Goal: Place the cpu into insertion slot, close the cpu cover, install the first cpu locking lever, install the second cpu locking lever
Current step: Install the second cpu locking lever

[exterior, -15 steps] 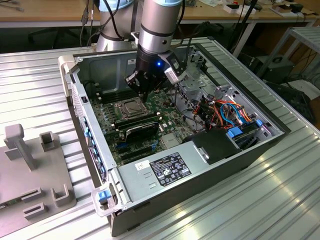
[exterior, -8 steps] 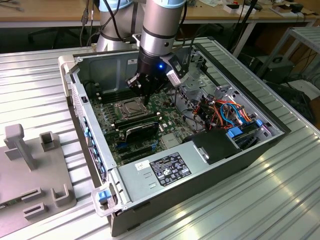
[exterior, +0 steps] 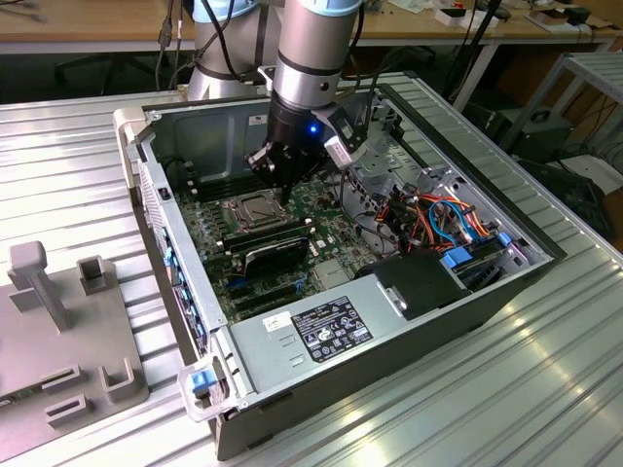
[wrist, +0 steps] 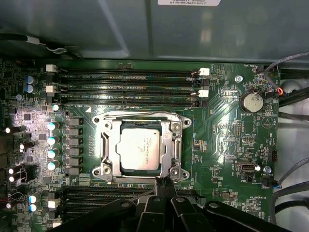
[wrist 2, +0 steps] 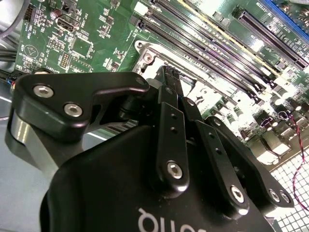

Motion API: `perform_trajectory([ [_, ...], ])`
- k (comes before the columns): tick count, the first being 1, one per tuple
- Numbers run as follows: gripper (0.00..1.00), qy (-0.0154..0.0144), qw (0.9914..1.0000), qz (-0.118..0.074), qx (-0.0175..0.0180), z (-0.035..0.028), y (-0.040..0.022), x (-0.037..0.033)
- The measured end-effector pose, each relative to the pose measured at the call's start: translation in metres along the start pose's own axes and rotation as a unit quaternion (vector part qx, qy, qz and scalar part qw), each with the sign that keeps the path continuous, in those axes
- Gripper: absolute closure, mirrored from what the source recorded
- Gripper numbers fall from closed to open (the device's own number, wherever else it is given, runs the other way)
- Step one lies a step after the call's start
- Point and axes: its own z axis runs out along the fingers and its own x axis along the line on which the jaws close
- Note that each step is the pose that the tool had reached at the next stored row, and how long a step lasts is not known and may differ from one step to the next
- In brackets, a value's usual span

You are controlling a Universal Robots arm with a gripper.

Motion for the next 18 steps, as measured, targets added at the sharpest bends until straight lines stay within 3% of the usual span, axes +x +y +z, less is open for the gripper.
perform_trajectory([
  [7,0.89,0.0,1.0,0.0,0.0002,-0.0002,-0.0002,0.0],
  [11,0.89,0.0001,1.0,0.0,0.0003,-0.0088,-0.0004,0.0001],
  [18,0.89,0.0001,1.0,0.0,0.0004,-0.0091,-0.0079,0.0015],
])
